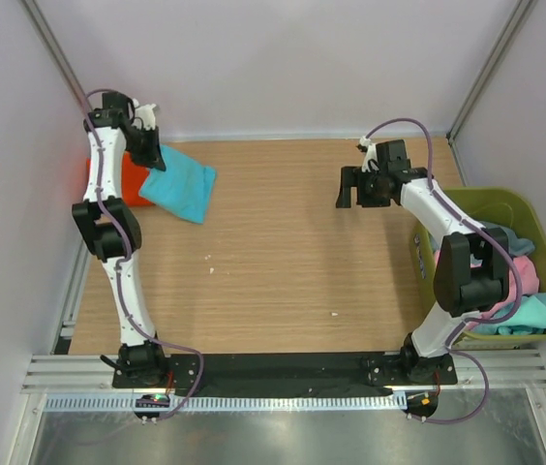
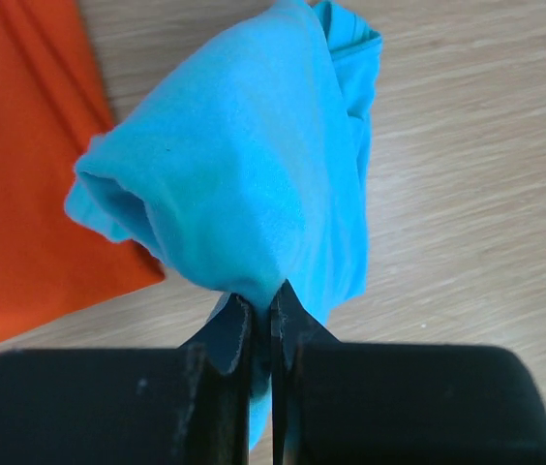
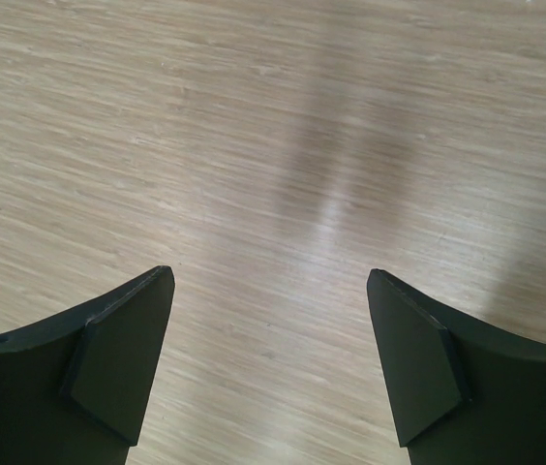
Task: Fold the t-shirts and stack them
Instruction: Neatly place the folded tshirt to the corner
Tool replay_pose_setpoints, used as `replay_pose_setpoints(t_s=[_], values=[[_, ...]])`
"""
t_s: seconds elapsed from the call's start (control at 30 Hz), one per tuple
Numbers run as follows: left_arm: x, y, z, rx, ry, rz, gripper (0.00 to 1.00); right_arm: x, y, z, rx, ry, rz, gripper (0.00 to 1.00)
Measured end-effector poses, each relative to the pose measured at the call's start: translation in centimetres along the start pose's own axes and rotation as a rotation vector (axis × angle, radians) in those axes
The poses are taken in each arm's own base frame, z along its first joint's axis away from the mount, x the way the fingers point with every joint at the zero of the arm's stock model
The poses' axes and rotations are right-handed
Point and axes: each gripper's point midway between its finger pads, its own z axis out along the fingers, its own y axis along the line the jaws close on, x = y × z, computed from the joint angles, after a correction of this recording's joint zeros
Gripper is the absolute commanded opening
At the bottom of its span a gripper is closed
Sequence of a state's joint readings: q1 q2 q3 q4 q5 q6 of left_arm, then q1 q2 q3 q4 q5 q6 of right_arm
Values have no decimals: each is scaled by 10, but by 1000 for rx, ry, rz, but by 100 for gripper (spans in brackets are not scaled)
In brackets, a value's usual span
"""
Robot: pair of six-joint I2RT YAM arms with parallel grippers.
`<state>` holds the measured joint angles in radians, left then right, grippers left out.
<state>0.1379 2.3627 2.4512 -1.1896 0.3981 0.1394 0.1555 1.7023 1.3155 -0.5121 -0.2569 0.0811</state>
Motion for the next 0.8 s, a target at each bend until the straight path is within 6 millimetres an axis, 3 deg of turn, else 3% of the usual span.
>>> replay_pose_setpoints(t_s=[0.27,0.8], values=[[-12,37,-20,-128,-46,43,0,4,-7,-10,-7,-11,28,87],[-39,78,-33,-278,-140,57,0,13,-32,-14,-7,-10,146,86]])
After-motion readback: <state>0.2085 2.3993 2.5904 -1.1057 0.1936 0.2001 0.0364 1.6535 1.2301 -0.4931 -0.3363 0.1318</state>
